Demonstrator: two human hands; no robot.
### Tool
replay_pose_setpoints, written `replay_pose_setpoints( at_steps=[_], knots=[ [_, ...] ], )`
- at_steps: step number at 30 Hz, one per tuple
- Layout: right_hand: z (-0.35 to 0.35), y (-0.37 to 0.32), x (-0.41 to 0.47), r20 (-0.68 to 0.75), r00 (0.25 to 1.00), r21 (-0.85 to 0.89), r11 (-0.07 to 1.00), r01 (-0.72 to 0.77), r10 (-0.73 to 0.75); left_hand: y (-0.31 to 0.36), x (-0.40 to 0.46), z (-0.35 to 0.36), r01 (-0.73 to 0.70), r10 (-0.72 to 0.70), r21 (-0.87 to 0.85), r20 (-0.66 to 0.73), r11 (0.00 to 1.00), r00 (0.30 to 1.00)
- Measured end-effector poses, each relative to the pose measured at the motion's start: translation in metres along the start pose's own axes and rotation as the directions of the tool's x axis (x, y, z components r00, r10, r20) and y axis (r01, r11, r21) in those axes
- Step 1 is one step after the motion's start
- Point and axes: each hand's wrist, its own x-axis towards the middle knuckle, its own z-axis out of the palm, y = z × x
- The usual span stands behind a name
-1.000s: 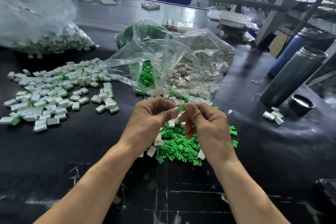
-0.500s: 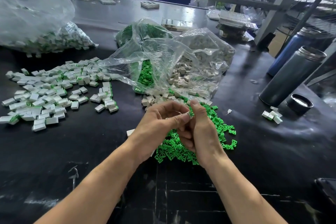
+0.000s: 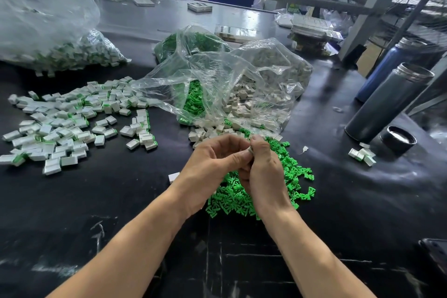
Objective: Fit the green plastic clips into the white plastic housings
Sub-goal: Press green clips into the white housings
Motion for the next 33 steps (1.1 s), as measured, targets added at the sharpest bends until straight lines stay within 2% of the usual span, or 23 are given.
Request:
replay_pose_setpoints(
  at_steps=[5,11,23,31,33],
  knots=[
    [0.001,0.002,0.001,-0.043,0.998,0.033,0.998,-0.051,0.053,-0.001,0.000,0.002,-0.019,0.020,0.043,-0.023,0.999,1.000],
    [0.000,0.005,0.004,-0.054,0.998,-0.046,0.999,0.015,-0.017,-0.001,0.000,0.004,-0.028,0.032,0.083,-0.042,0.996,0.999],
    [0.000,0.012,0.008,-0.099,0.993,-0.136,0.989,0.050,-0.064,0.002,-0.002,0.008,-0.011,0.013,0.026,-0.072,1.000,0.997],
    [-0.004,0.010,0.003,0.001,0.997,-0.093,0.993,0.079,-0.079,0.004,-0.003,0.002,0.002,0.009,0.091,-0.117,0.996,0.993],
    [-0.009,0.012,0.004,-0.040,0.993,-0.138,0.985,0.106,-0.113,0.004,-0.001,-0.002,-0.005,0.027,0.132,-0.166,0.991,0.986]
  ],
)
